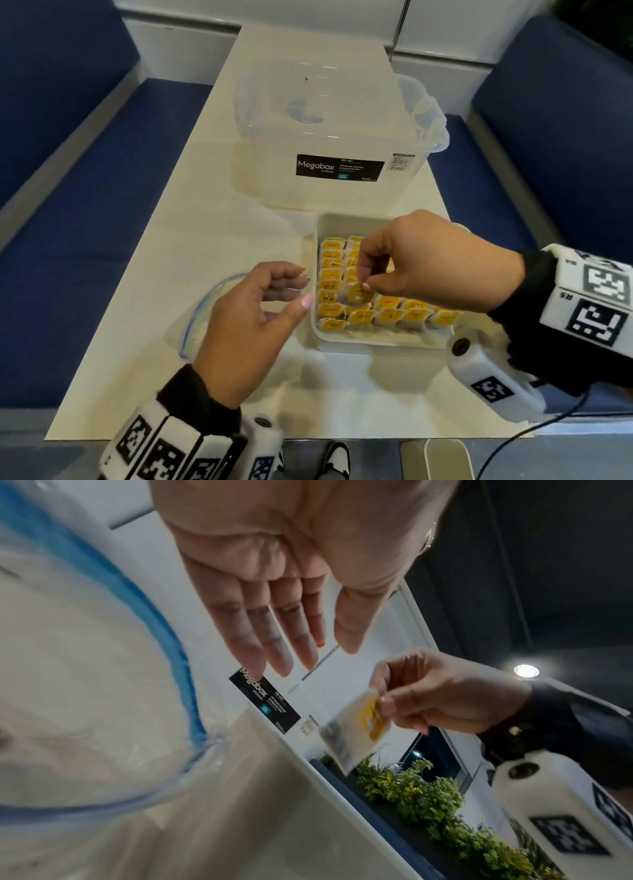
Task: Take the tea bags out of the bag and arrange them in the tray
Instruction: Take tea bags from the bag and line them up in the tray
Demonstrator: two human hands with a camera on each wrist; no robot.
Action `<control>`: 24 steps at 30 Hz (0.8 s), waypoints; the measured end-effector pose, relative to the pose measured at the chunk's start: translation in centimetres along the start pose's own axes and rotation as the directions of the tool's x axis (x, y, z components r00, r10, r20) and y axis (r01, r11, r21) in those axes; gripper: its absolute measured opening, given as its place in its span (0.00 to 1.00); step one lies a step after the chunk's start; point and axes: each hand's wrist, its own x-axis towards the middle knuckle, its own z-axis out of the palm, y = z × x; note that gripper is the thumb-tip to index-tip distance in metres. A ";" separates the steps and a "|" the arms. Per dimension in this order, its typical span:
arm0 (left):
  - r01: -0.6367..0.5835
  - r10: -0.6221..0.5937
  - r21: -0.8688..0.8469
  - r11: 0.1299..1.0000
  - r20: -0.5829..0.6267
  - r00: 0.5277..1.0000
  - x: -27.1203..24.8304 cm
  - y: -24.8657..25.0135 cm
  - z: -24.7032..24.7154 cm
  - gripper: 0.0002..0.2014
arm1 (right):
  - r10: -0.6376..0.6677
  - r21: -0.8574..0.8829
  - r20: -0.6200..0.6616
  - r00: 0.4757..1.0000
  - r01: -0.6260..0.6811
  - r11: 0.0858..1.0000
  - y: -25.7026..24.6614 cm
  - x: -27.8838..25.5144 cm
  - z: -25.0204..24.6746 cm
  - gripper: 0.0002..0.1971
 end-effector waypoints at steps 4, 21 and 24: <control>0.004 -0.001 0.046 0.999 -0.064 0.998 -0.7 -0.8 -1.3 0.12 | 0.007 -0.078 0.088 0.996 0.000 0.997 0.5 0.2 2.0 0.03; 0.058 -0.033 0.119 0.991 -0.202 0.979 -2.1 -2.0 -4.0 0.15 | -0.030 -0.216 0.331 0.943 0.107 0.970 0.3 5.7 7.1 0.05; 0.070 -0.038 0.145 0.987 -0.214 0.976 -2.0 -1.9 -4.1 0.12 | -0.029 -0.222 0.336 0.941 0.110 0.969 0.3 6.1 7.3 0.05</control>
